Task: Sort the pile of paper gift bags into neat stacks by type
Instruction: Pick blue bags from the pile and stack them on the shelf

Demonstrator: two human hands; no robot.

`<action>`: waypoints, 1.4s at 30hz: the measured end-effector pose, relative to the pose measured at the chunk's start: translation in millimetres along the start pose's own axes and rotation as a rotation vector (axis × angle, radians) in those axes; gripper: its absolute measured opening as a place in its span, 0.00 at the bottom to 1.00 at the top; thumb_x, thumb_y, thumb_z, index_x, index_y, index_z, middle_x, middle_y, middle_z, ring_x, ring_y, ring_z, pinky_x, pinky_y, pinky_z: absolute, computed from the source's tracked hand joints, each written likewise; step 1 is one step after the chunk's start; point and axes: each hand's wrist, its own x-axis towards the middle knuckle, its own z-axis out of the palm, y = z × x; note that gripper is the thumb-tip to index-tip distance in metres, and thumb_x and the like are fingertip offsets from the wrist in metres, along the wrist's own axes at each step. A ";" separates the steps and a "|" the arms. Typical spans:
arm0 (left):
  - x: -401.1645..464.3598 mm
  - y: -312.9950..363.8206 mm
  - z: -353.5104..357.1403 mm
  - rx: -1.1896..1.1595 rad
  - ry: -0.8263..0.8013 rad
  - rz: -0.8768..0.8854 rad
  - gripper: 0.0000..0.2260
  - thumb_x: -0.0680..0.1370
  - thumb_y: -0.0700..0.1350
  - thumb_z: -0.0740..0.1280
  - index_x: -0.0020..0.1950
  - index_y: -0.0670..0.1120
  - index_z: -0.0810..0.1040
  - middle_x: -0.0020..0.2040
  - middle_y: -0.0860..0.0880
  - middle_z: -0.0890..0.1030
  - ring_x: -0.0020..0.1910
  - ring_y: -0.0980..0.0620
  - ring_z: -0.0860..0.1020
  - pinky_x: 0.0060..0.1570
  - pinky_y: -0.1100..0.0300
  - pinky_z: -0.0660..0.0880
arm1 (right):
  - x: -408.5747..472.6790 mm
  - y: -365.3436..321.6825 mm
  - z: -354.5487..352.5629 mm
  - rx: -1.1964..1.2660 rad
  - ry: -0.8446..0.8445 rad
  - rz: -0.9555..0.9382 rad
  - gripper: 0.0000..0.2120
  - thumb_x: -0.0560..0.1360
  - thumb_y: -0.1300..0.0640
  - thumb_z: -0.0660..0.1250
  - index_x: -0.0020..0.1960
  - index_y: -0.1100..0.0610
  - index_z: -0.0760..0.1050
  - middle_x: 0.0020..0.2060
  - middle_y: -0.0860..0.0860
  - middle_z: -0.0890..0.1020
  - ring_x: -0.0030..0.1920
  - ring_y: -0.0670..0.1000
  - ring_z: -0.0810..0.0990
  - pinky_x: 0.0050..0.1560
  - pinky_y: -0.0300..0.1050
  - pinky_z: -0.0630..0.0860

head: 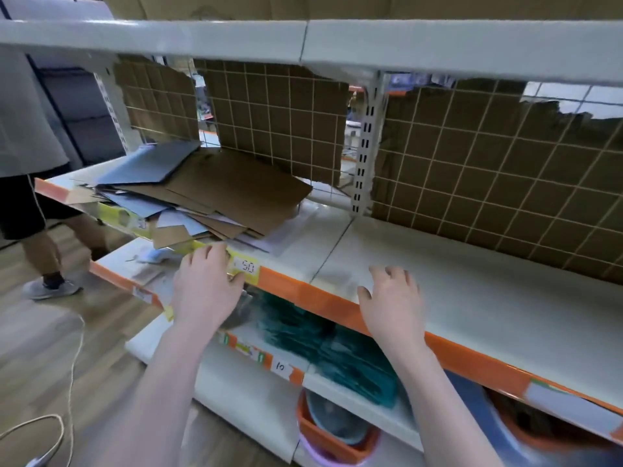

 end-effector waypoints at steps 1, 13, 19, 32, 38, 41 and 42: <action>14.6 -8.9 3.3 -0.001 -0.010 -0.001 0.23 0.76 0.51 0.66 0.68 0.44 0.69 0.65 0.42 0.73 0.64 0.39 0.68 0.59 0.48 0.68 | 11.4 -11.0 6.0 0.005 -0.014 0.007 0.18 0.79 0.51 0.56 0.67 0.55 0.68 0.64 0.55 0.72 0.65 0.56 0.68 0.64 0.49 0.65; 214.5 -122.4 29.7 0.002 0.008 0.004 0.18 0.76 0.49 0.65 0.61 0.39 0.74 0.60 0.38 0.75 0.60 0.36 0.70 0.58 0.46 0.69 | 159.7 -162.2 74.8 0.051 -0.054 0.052 0.19 0.78 0.50 0.58 0.68 0.53 0.67 0.65 0.55 0.71 0.65 0.57 0.68 0.62 0.50 0.67; 303.6 -183.1 38.8 -0.061 0.023 0.047 0.21 0.78 0.49 0.63 0.68 0.40 0.71 0.66 0.35 0.71 0.64 0.34 0.68 0.63 0.46 0.63 | 197.3 -242.2 101.6 0.033 -0.071 0.068 0.21 0.79 0.49 0.56 0.71 0.52 0.63 0.67 0.54 0.68 0.68 0.57 0.65 0.67 0.51 0.62; 444.0 -269.8 80.6 -0.118 -0.220 0.260 0.22 0.79 0.56 0.57 0.70 0.48 0.68 0.70 0.40 0.66 0.69 0.38 0.63 0.67 0.46 0.60 | 233.0 -349.6 158.1 -0.042 -0.054 0.341 0.22 0.81 0.46 0.51 0.72 0.52 0.62 0.69 0.56 0.66 0.71 0.59 0.61 0.70 0.56 0.59; 443.1 -272.2 86.3 -0.053 -0.268 0.365 0.24 0.80 0.59 0.51 0.75 0.55 0.58 0.75 0.45 0.61 0.72 0.39 0.58 0.69 0.44 0.56 | 238.1 -359.7 170.8 -0.047 -0.046 0.370 0.22 0.81 0.46 0.50 0.73 0.50 0.61 0.71 0.55 0.64 0.71 0.61 0.61 0.69 0.56 0.60; 434.3 -268.6 84.7 -0.046 -0.281 0.410 0.24 0.80 0.60 0.50 0.75 0.57 0.56 0.76 0.48 0.59 0.73 0.39 0.55 0.69 0.43 0.54 | 237.9 -357.6 172.4 -0.017 -0.046 0.388 0.21 0.81 0.46 0.51 0.73 0.48 0.62 0.71 0.54 0.64 0.72 0.60 0.60 0.70 0.55 0.59; 431.7 -267.6 83.9 -0.046 -0.285 0.424 0.24 0.80 0.60 0.50 0.75 0.58 0.56 0.76 0.49 0.59 0.74 0.39 0.54 0.70 0.43 0.54 | 238.1 -356.7 172.2 -0.004 -0.044 0.390 0.21 0.81 0.46 0.52 0.72 0.48 0.63 0.71 0.53 0.65 0.71 0.60 0.60 0.70 0.55 0.59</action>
